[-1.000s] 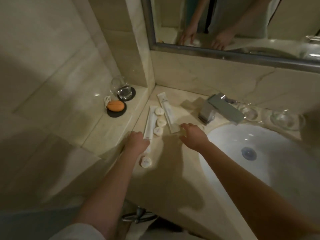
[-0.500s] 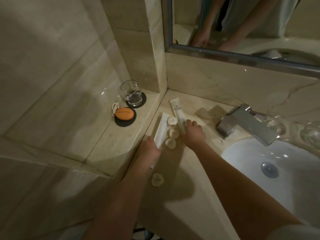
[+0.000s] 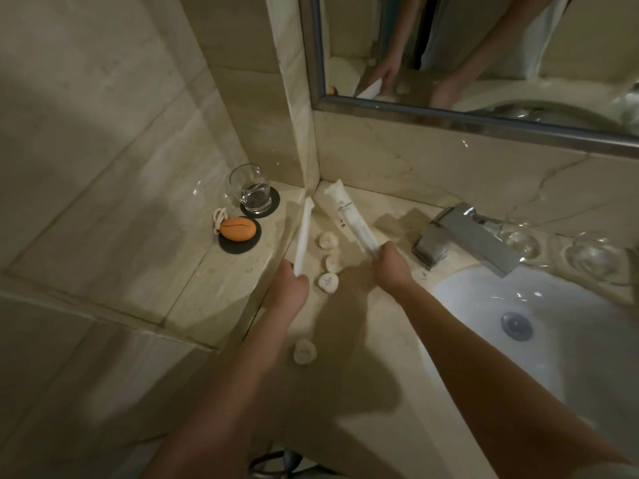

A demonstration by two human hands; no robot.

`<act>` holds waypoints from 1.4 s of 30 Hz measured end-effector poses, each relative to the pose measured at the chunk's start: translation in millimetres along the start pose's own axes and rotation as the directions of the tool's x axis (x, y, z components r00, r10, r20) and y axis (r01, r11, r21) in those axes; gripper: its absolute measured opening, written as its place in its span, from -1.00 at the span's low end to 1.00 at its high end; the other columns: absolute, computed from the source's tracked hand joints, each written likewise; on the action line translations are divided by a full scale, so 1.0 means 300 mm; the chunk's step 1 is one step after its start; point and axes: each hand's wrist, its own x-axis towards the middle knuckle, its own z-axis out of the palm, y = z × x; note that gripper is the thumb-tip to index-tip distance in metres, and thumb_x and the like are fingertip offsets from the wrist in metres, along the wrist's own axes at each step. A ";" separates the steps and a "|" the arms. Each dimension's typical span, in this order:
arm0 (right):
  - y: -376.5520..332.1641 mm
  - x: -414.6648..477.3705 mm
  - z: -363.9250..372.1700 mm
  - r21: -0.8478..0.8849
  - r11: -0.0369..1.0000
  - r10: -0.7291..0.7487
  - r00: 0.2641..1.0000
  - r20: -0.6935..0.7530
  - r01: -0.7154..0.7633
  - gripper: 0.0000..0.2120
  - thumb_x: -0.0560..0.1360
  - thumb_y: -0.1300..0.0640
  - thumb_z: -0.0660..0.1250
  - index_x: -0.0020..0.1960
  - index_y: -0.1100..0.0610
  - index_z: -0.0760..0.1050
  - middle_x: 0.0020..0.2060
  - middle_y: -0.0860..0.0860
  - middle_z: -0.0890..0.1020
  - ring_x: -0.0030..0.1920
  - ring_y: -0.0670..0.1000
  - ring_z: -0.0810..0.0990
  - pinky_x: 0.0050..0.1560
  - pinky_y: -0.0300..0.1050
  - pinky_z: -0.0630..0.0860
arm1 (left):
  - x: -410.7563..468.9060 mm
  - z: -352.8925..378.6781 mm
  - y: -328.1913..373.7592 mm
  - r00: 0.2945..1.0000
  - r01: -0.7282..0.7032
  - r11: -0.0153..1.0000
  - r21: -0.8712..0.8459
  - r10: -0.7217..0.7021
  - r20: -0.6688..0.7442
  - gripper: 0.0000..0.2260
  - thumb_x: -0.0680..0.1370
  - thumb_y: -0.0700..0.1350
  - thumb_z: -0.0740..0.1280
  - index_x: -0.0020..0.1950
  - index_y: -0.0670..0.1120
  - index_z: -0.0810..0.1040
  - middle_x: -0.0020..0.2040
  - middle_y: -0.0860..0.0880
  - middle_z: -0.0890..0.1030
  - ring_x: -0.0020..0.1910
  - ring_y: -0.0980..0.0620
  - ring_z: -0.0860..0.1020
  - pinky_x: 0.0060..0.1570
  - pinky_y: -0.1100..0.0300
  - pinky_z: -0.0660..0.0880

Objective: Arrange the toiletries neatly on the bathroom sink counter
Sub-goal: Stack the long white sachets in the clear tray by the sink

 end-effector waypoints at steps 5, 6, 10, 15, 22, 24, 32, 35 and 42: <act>0.131 -0.174 -0.100 0.139 0.989 -0.041 0.999 -0.032 0.045 -0.85 0.53 0.28 0.15 0.10 0.26 0.33 -0.08 0.16 0.50 -0.13 0.12 0.47 -0.18 0.00 0.40 | -0.085 0.069 0.076 0.990 -0.141 0.959 -0.247 0.128 -0.066 -0.75 0.57 -0.24 0.16 0.23 -0.20 0.43 0.05 -0.16 0.53 -0.08 -0.08 0.48 -0.14 0.13 0.40; 0.168 -0.212 -0.125 0.142 0.989 -0.036 0.999 -0.023 0.039 -0.88 0.53 0.29 0.16 0.07 0.25 0.33 -0.10 0.15 0.49 -0.14 0.13 0.46 -0.19 -0.02 0.38 | -0.107 0.087 0.089 0.985 -0.171 0.941 -0.292 0.156 -0.074 -0.77 0.57 -0.23 0.17 0.21 -0.20 0.47 0.02 -0.16 0.55 -0.10 -0.06 0.49 -0.14 0.15 0.40; 0.339 -0.366 -0.230 0.095 0.995 -0.026 1.000 -0.004 0.027 -0.92 0.51 0.30 0.16 -0.05 0.17 0.28 -0.16 0.12 0.48 -0.17 0.13 0.44 -0.19 -0.06 0.33 | -0.232 0.177 0.144 0.963 -0.269 0.900 -0.343 0.249 -0.104 -0.86 0.58 -0.09 0.24 -0.07 -0.16 0.49 -0.31 -0.02 0.46 -0.25 -0.10 0.49 -0.28 0.15 0.38; 0.563 -0.536 -0.364 0.049 0.999 -0.011 1.000 -0.014 0.011 -0.92 0.53 0.21 0.25 -0.02 0.18 0.37 -0.19 0.11 0.49 -0.17 0.12 0.46 -0.15 -0.06 0.35 | -0.396 0.297 0.218 0.934 -0.323 0.855 -0.407 0.357 0.009 -0.87 0.48 -0.02 0.41 -0.14 0.05 0.46 -0.22 0.03 0.50 -0.25 0.08 0.48 -0.17 0.18 0.48; 0.795 -0.723 -0.570 -0.015 0.999 0.032 0.999 -0.033 -0.033 -0.82 0.40 0.20 0.27 -0.01 0.21 0.48 -0.14 0.18 0.59 -0.10 0.12 0.53 -0.18 -0.29 0.39 | -0.581 0.515 0.321 0.906 -0.240 0.907 -0.345 0.337 0.257 -0.88 0.50 -0.08 0.39 -0.07 -0.10 0.51 -0.27 0.01 0.54 -0.16 -0.05 0.54 -0.16 0.17 0.43; 0.864 -0.749 -0.614 -0.157 0.987 0.028 0.998 -0.065 -0.038 -0.79 0.46 0.20 0.26 0.09 0.21 0.47 -0.02 0.22 0.63 0.03 0.22 0.58 0.02 -0.05 0.47 | -0.645 0.576 0.347 0.894 -0.282 0.906 -0.315 0.368 0.256 -0.90 0.53 -0.09 0.34 -0.07 -0.10 0.48 -0.28 0.02 0.51 -0.16 -0.07 0.52 -0.14 0.15 0.43; 1.001 -0.839 -0.698 -0.313 0.950 -0.123 0.936 -0.329 0.015 -0.47 0.49 -0.31 0.02 -0.01 0.10 0.49 -0.13 0.07 0.66 -0.08 0.16 0.61 -0.06 -0.03 0.42 | -0.933 0.824 0.422 0.847 -0.318 0.858 -0.403 0.448 0.287 -0.88 0.55 -0.09 0.31 -0.09 -0.14 0.52 -0.35 0.02 0.50 -0.34 0.04 0.49 -0.35 0.24 0.41; 1.090 -0.891 -0.742 -0.203 0.979 -0.067 0.932 -0.357 -0.008 -0.62 0.50 -0.20 0.20 -0.11 0.12 0.48 -0.22 0.07 0.63 -0.13 0.15 0.59 -0.14 -0.06 0.35 | -0.999 0.904 0.435 0.810 -0.344 0.854 -0.391 0.480 0.336 -0.87 0.55 -0.08 0.31 -0.13 -0.13 0.50 -0.40 0.04 0.46 -0.42 0.10 0.44 -0.44 0.33 0.37; 1.373 -1.060 -0.863 -0.134 0.977 0.097 0.909 -0.405 -0.164 -0.74 0.46 -0.10 0.35 -0.17 0.10 0.48 -0.36 -0.03 0.55 -0.22 0.11 0.57 -0.18 -0.06 0.40 | -1.059 1.010 0.468 0.732 -0.396 0.870 -0.294 0.493 0.471 -0.72 0.56 -0.06 0.27 -0.35 -0.05 0.40 -0.47 -0.01 0.42 -0.51 0.07 0.38 -0.43 0.24 0.35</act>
